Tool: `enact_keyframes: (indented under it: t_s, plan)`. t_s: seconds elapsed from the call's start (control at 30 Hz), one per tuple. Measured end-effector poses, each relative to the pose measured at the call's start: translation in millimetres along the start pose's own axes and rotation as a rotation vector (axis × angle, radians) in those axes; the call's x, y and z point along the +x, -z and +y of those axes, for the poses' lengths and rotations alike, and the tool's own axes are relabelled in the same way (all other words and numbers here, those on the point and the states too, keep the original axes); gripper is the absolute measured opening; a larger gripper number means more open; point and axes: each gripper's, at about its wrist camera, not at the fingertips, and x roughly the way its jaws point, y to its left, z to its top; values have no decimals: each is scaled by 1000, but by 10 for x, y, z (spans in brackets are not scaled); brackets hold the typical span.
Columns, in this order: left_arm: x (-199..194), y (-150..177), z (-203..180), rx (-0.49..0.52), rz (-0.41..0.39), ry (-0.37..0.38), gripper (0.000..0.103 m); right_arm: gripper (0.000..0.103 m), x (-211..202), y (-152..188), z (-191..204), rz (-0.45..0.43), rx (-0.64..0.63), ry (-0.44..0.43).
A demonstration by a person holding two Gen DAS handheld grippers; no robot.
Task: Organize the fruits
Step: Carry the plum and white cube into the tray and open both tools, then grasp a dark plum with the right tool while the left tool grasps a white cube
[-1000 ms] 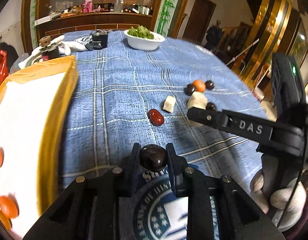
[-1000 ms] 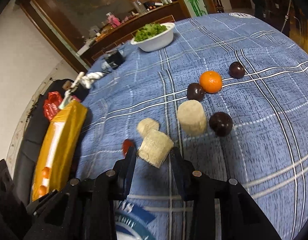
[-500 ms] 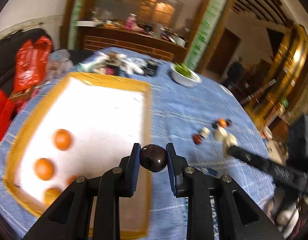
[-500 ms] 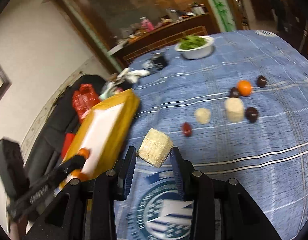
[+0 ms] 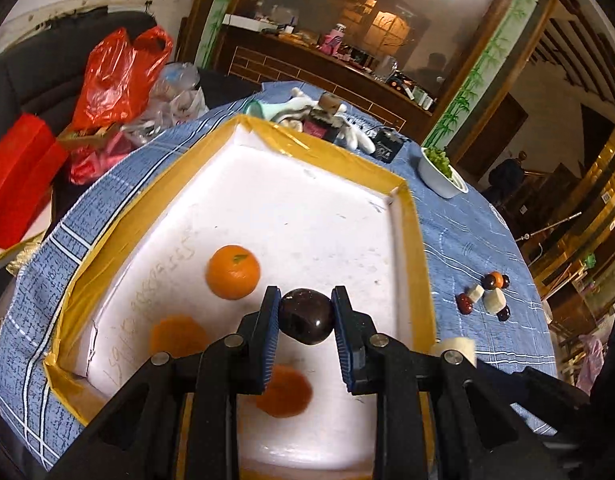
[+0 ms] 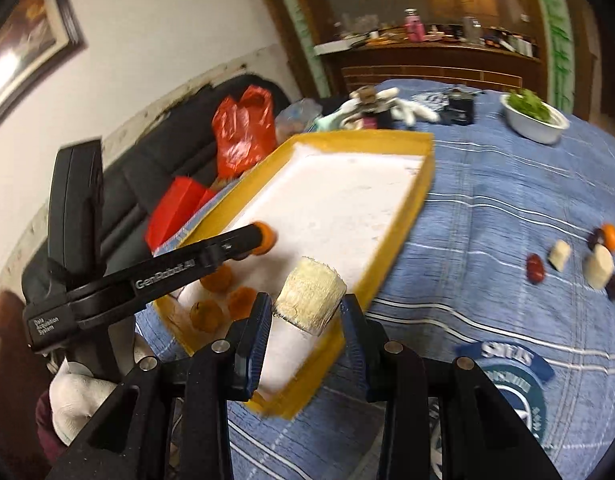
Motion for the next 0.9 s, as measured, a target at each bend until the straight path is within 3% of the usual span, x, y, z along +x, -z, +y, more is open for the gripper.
enact_keyframes:
  t_s: [0.23, 0.3, 0.33, 0.47, 0.6, 0.8, 0.9]
  plan:
    - [-3, -21, 168, -42, 8, 20, 29, 42, 243, -9, 95, 24, -32, 30]
    - [-26, -25, 190, -48, 4, 22, 46, 51, 261, -21, 89, 26, -27, 26]
    - [-56, -25, 192, -47, -5, 23, 48, 57, 263, -18, 103, 22, -26, 32]
    - [-147, -37, 130, -26, -24, 23, 57, 57, 208, -19, 103, 9, -20, 41]
    - [-269, -28, -38, 30, -47, -11, 81, 57, 48, 12, 43, -21, 8, 50]
    - [-460, 107, -467, 158, -77, -20, 87, 57, -297, 176, -284, -84, 119, 80]
    - [-565, 257, -790, 262, -117, -88, 87, 57, -452, 316, -547, -106, 207, 108]
